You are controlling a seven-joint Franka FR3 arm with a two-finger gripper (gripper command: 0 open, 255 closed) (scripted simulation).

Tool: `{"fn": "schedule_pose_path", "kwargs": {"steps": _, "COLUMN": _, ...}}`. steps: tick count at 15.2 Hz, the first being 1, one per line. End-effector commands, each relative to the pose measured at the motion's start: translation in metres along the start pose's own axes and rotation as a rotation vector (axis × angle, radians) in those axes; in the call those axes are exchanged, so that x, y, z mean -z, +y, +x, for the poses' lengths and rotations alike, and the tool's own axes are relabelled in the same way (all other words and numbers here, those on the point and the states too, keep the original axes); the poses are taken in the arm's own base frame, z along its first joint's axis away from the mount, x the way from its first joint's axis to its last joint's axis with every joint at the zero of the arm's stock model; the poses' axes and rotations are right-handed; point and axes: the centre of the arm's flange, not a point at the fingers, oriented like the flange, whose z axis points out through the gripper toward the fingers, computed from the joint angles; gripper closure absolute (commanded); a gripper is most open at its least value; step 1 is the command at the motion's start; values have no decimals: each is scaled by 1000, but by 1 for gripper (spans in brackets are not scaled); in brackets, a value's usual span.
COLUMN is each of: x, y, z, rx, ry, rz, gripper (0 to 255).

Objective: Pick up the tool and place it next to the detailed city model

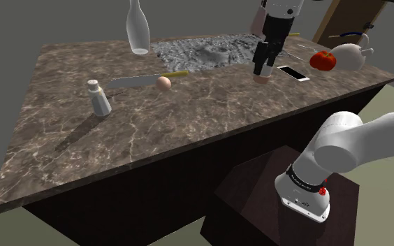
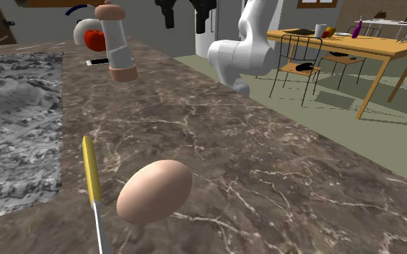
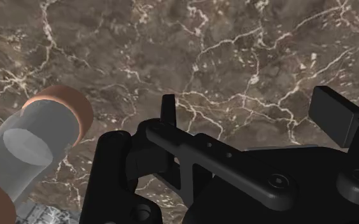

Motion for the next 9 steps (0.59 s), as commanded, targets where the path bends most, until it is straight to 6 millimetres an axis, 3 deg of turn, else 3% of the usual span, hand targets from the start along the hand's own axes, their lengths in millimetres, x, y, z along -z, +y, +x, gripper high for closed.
{"fn": "schedule_pose_path", "kwargs": {"steps": 1, "x": 0, "y": 0, "z": 0, "rx": 0, "ry": 0, "rz": 0, "gripper": 0}}
{"fn": "schedule_pose_path", "kwargs": {"steps": 9, "x": -15, "y": -12, "z": 101, "rx": 292, "ry": 18, "rz": 8, "gripper": 0}}
